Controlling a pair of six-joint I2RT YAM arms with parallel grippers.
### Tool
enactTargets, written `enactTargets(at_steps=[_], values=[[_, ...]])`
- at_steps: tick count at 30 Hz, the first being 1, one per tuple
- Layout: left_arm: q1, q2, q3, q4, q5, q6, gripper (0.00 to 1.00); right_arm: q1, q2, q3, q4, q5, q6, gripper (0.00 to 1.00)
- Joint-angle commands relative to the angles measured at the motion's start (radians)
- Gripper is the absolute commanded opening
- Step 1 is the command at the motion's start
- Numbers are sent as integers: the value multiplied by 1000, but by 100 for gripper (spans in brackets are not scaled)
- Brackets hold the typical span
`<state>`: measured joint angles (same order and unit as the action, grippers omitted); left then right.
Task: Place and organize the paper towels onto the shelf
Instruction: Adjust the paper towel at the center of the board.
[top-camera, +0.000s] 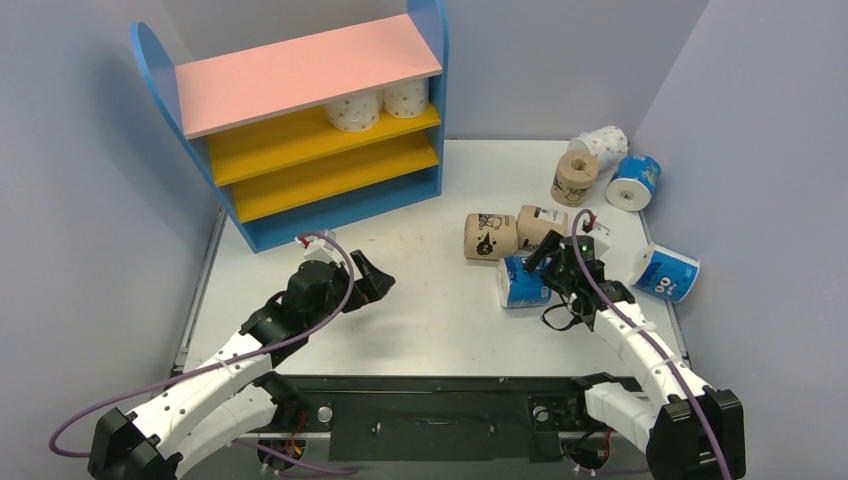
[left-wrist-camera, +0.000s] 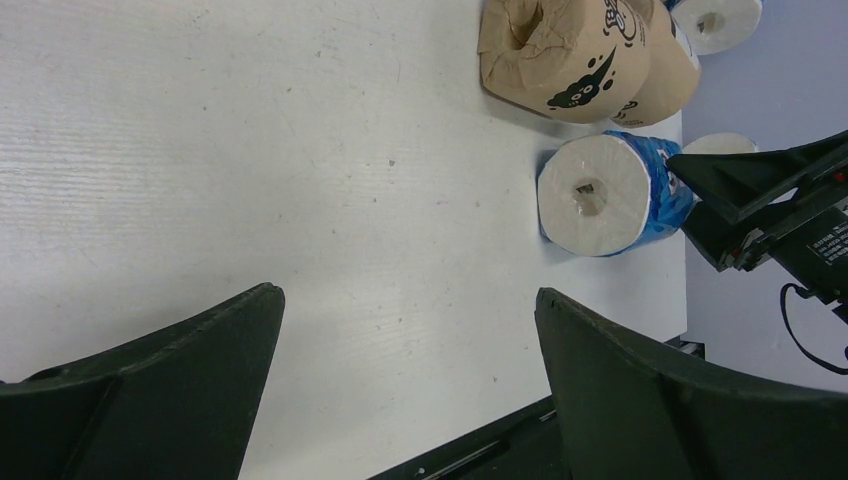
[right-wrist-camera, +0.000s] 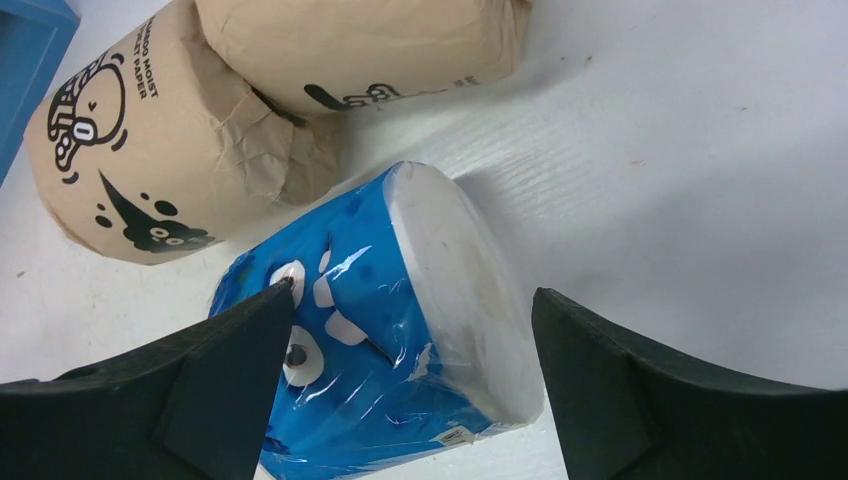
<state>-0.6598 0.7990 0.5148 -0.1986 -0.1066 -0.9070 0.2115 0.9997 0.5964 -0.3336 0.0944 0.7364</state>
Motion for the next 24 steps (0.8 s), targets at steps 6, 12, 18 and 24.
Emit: enactTargets(at_steps=[6,12,18,24], values=[[-4,19,24,61,30,-13,97,118,-16,-53,45,-25,48,83],[-4,8,10,53,23,-23,97,278,-44,-85,88,44,137,82],[-6,-2,-6,45,12,-29,96,465,-106,-104,89,123,232,82],[-7,16,-4,68,28,-29,97,498,-211,-115,59,172,175,87]])
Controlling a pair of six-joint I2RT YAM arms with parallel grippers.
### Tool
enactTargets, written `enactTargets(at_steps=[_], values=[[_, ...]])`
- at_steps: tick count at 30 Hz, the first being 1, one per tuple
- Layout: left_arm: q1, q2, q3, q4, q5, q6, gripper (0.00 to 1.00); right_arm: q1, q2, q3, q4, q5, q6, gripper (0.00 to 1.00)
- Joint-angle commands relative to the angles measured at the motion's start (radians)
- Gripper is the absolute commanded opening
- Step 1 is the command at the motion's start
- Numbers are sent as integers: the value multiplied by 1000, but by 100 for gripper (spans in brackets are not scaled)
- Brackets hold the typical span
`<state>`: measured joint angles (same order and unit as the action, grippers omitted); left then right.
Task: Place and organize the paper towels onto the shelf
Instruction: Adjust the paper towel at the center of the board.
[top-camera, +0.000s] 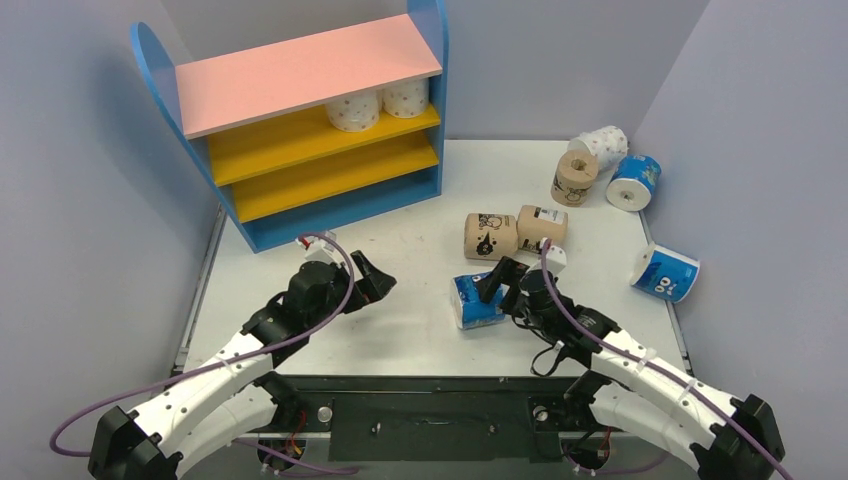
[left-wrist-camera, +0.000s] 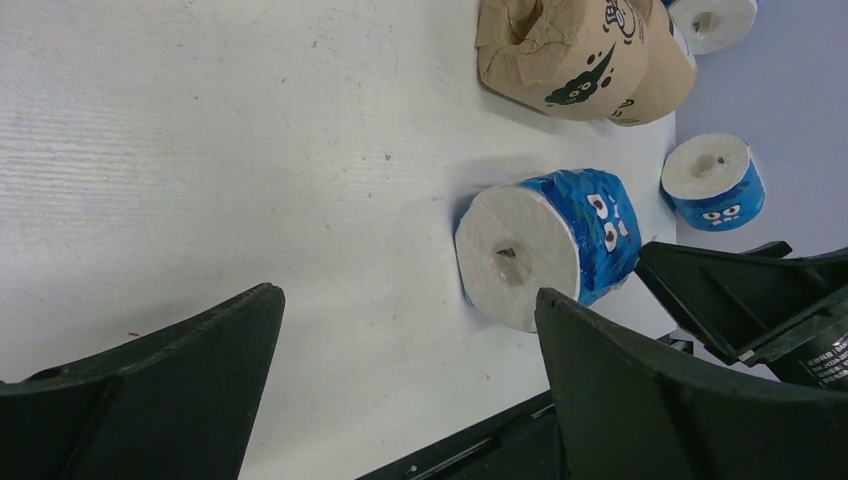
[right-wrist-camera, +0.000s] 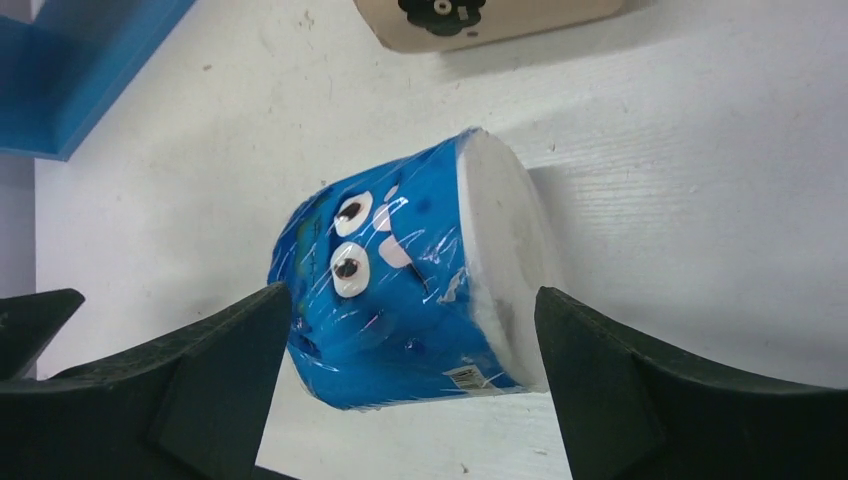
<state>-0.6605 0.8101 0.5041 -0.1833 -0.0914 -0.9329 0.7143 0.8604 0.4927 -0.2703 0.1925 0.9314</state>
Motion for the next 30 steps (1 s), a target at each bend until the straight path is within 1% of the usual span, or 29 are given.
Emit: enactTargets(at_steps=[1,3,4,5,6,7,9,12,15,17,20,22,27,30], values=[[-9,18,7,62,27,-3,97,-14,-91,-15,1,64,-32,88],[-15,42,7,97,61,-4,97,-65,-105,-22,29,-4,-70,88],[-18,52,7,135,73,-5,97,-110,-106,-27,42,-71,-89,88],[-27,78,7,181,101,-9,97,-130,-105,-40,79,-152,-97,88],[-33,92,8,211,117,-11,97,-166,-101,-46,91,-168,-106,88],[-45,122,10,262,147,-14,97,-187,-91,-51,111,-217,-110,88],[-67,173,22,319,175,-15,98,-199,-70,-58,127,-252,-122,89],[-116,256,67,356,194,-5,99,-207,-43,-89,176,-317,-108,89],[-156,308,100,373,201,16,100,-207,-27,-128,284,-410,-72,89],[-177,339,111,381,203,18,100,-206,-21,-147,322,-442,-59,89],[-184,392,111,410,232,8,92,-204,0,-169,365,-496,-49,89],[-189,426,114,435,257,4,88,-201,7,-185,392,-516,-35,89],[-216,500,143,477,293,4,81,-177,0,-219,423,-516,-2,89],[-228,537,160,489,302,8,78,-146,-11,-215,396,-485,-11,89]])
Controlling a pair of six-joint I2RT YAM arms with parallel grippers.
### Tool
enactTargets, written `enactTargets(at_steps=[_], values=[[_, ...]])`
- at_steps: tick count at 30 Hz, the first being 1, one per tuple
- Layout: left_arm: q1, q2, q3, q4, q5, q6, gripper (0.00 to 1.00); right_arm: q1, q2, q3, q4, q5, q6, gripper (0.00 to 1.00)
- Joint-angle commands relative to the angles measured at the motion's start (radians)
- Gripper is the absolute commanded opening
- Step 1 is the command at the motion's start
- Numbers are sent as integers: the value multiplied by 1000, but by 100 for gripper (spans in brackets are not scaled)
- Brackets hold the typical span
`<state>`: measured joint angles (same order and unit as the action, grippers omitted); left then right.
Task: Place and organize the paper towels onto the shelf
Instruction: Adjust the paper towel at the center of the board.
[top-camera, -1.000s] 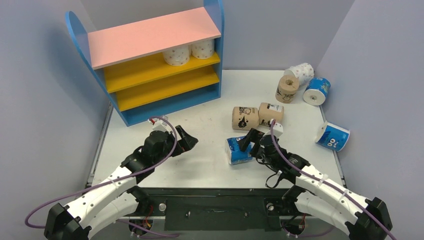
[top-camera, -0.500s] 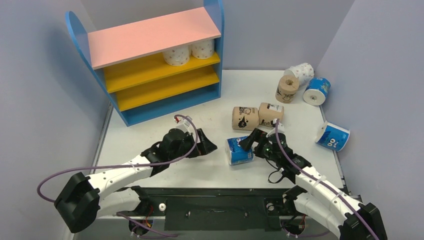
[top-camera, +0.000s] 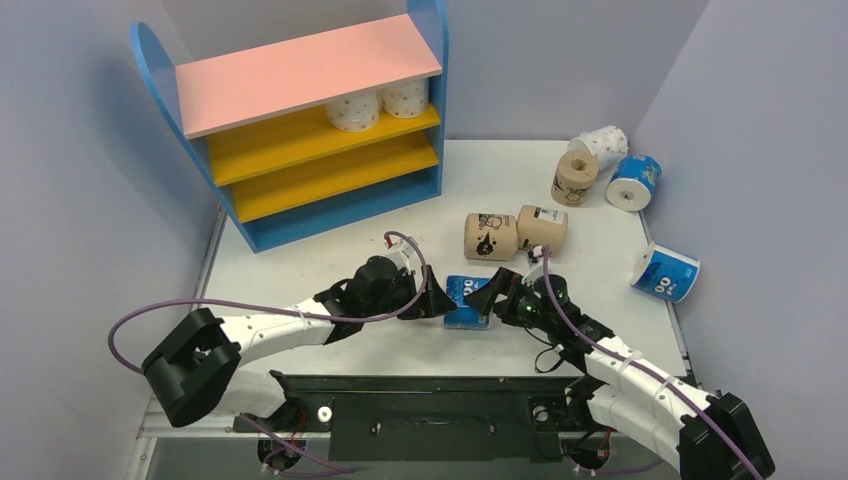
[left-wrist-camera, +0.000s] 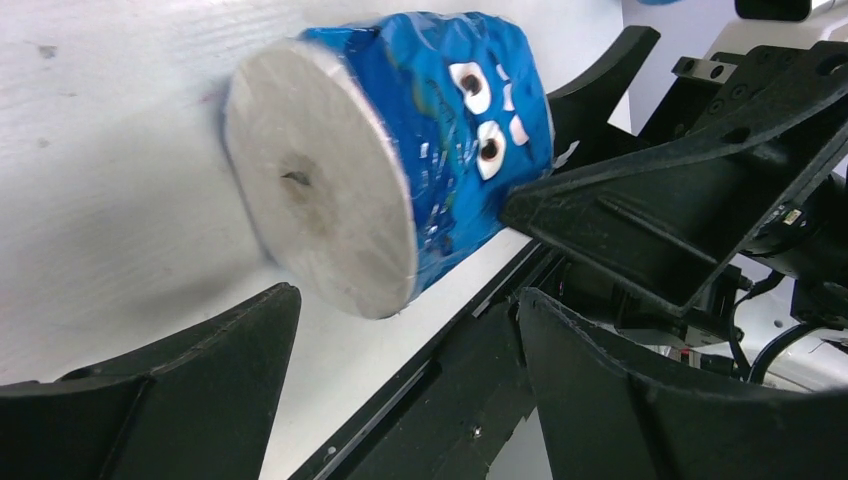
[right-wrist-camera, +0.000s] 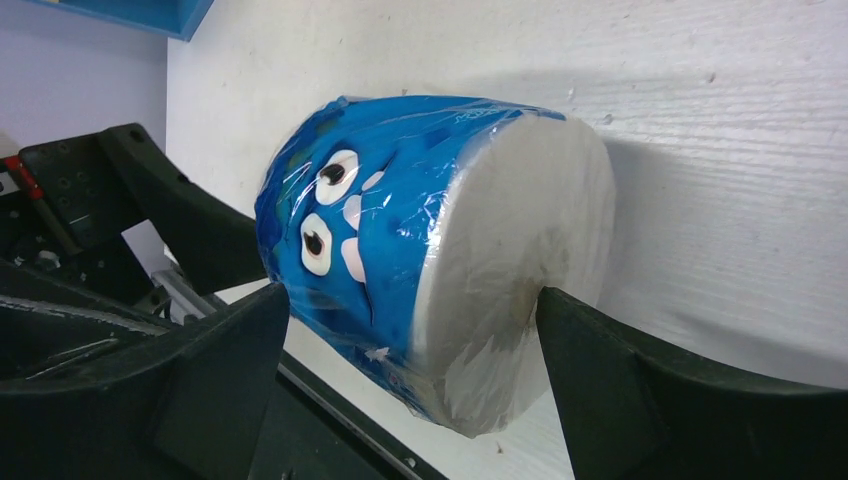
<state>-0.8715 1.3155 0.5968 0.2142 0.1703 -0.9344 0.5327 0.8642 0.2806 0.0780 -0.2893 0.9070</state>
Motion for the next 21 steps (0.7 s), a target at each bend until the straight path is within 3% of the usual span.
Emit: enactTargets(at_steps=[1,10,21], values=[[-20,46,76,94,43,9,77,37,-27,-1,35,6,10,89],[-20,87,98,76,12,7,69,-5,-110,-37,-2,52,3,89],[-18,39,93,-2,-44,31,68,-26,-42,-87,220,-51,33,86]])
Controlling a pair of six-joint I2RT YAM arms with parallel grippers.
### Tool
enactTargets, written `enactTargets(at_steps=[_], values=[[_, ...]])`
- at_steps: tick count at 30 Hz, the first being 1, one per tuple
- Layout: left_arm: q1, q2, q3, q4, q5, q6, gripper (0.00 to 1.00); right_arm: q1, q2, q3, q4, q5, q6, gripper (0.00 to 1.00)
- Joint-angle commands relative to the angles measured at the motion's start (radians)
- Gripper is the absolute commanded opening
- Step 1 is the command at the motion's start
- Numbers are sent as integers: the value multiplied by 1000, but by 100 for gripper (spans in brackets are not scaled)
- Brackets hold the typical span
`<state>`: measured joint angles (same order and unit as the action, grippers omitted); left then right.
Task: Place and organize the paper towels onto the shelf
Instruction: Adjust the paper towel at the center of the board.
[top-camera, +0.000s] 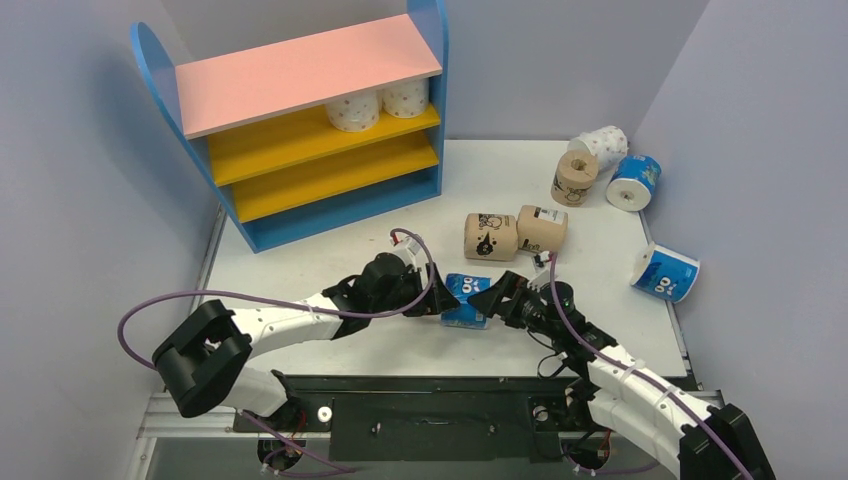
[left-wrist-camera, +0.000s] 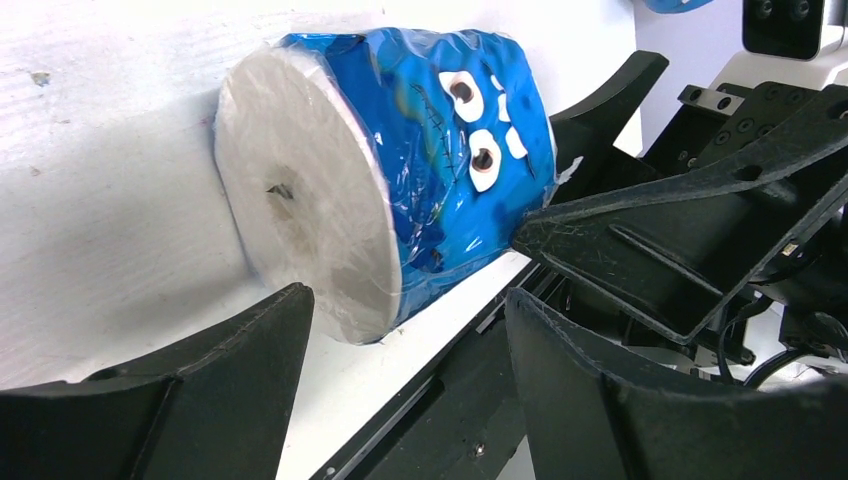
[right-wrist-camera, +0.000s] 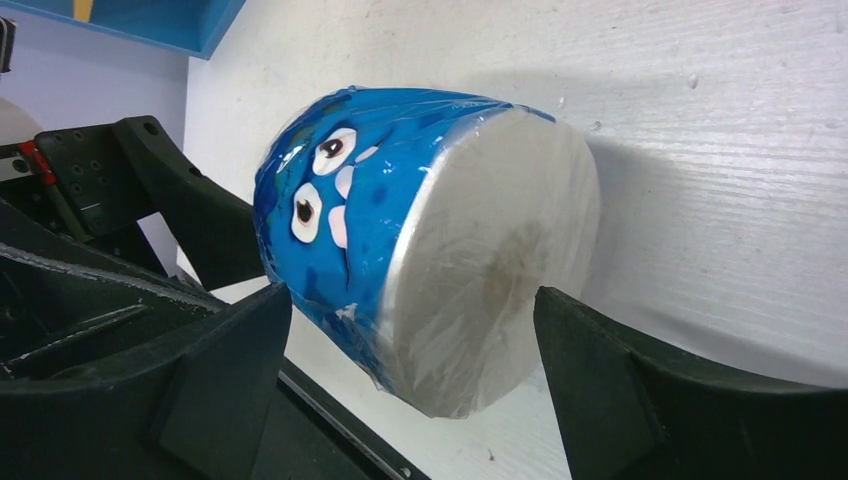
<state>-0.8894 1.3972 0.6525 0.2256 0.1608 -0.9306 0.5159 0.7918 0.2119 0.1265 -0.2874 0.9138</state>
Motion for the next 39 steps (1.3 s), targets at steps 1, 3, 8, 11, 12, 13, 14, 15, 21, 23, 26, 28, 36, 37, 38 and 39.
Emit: enactTargets(at_steps=[1,3,8,11,12,13,14,15,21,23,26,28,36,37,38,39], values=[[-1,-48,38,-18,-37,30,68,-10,32,-26,190,-58,31,86],[0,-51,38,-27,-41,35,68,-10,39,-32,229,-68,37,84],[0,-53,37,-34,-40,40,68,-10,69,-42,308,-85,38,78],[-1,-51,41,-35,-40,46,67,-10,114,-51,380,-103,53,75],[-1,-51,44,-35,-39,46,67,-10,125,-52,393,-107,55,75],[-1,-49,45,-35,-38,49,67,-9,145,-53,417,-114,57,75],[0,-46,45,-34,-36,50,67,-9,155,-56,430,-117,58,75],[0,-44,45,-31,-35,50,67,-10,174,-56,453,-124,58,75],[-1,-37,36,-10,-23,52,63,-10,259,-68,553,-128,77,79],[-2,-36,33,-5,-20,54,62,-9,290,-74,605,-135,90,76],[-1,-34,29,2,-14,55,61,-6,349,-76,693,-162,112,67],[0,-34,28,8,-11,55,61,-5,380,-79,741,-176,130,58],[-1,-76,6,7,-36,59,61,1,359,-87,737,-184,137,36],[1,-84,1,4,-41,62,61,1,344,-83,716,-181,131,34],[1,-101,0,-2,-52,66,61,2,312,-79,669,-174,114,32],[2,-110,-5,-6,-57,68,61,2,295,-69,641,-169,103,31]])
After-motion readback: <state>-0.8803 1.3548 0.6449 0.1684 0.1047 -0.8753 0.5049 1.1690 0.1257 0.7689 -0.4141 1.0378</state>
